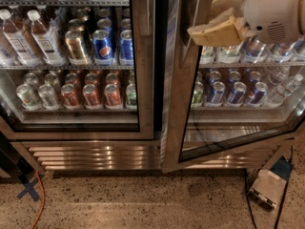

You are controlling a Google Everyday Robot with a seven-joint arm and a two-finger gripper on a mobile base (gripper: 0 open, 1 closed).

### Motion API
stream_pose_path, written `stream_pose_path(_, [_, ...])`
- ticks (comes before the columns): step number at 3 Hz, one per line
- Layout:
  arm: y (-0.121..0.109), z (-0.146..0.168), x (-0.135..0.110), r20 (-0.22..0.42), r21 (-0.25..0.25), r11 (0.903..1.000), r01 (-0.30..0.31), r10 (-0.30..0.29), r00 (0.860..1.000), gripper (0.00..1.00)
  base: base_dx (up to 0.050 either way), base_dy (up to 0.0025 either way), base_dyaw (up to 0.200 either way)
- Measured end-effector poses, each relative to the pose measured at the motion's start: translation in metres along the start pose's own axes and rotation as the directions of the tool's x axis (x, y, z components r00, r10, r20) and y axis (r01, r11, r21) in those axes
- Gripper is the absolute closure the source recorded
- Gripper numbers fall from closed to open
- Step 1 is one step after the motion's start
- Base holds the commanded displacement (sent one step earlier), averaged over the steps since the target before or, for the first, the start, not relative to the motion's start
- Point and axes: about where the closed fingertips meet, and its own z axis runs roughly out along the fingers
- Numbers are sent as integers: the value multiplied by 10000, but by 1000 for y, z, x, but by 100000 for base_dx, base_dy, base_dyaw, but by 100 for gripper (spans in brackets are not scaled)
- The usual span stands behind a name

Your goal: Open right fridge door

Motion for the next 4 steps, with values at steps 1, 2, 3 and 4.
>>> stream_pose_path(1, [1,-7,0,-71,346,9994,-38,40,10000,100,0,0,0])
stream_pose_path(2, [4,-17,-1,-164,768,9970,-90,103,9998,100,0,0,0])
stream_pose_path(3, [5,-20,-1,-179,843,9964,-104,120,9998,100,0,0,0])
stream_pose_path(4, [12,-42,-2,-357,1755,9843,-201,268,9990,100,0,0,0])
